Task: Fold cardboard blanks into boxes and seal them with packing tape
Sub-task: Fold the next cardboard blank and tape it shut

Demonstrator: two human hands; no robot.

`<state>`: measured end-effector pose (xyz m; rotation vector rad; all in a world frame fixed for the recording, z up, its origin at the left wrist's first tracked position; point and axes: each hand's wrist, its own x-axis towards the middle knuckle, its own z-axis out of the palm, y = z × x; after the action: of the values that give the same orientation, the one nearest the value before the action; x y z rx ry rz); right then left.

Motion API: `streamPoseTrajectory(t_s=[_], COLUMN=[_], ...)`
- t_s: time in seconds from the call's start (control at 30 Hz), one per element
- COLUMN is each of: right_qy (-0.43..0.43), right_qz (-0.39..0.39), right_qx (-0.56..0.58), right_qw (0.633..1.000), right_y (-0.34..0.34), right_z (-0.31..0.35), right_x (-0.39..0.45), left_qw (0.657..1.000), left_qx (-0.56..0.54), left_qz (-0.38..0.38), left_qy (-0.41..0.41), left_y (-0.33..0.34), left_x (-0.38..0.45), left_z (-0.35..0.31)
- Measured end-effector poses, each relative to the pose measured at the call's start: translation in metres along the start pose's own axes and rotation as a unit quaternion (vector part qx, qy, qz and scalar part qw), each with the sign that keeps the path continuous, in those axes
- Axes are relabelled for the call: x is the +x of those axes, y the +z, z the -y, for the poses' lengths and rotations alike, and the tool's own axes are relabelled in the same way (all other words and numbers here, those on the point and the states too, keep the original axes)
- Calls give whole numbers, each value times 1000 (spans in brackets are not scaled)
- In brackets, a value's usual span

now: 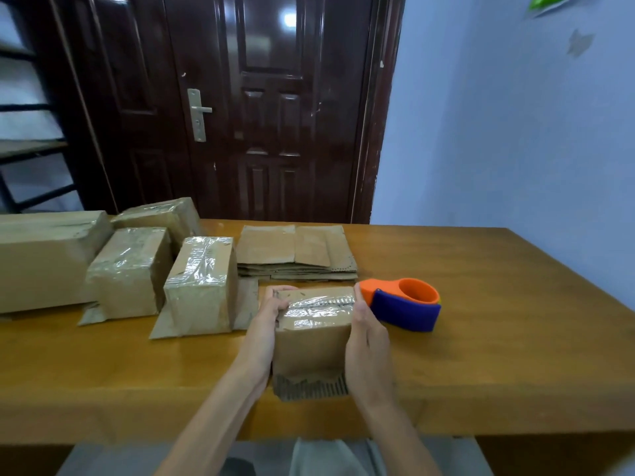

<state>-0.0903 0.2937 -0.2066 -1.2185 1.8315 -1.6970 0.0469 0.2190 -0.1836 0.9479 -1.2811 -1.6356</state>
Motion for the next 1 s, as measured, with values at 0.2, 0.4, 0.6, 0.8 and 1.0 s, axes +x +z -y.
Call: streamPoseTrajectory(t_s=[0.2,0.4,0.6,0.8,1.0], right_qy=[-5,-56,-151,-248,-115], right_qz=[41,50,-24,-37,155], right_qx=[-73,-60,-288,-428,-595], right_qw=[996,995,945,869,781], right_y=[-11,-12,-2,-51,-111], right_z=[-3,-14,5,15,-9], right_x=[1,22,58,92,101], left_qw=[1000,999,971,861,835], left_qx=[-1,22,169,347,397], left_qz=[25,24,4,-44,-67], left_qy=[11,21,166,368,375], left_y=[-3,-11,-34,-29,3], left_x=[5,3,-31,-21,-2], left_z=[-1,5,15,26,33])
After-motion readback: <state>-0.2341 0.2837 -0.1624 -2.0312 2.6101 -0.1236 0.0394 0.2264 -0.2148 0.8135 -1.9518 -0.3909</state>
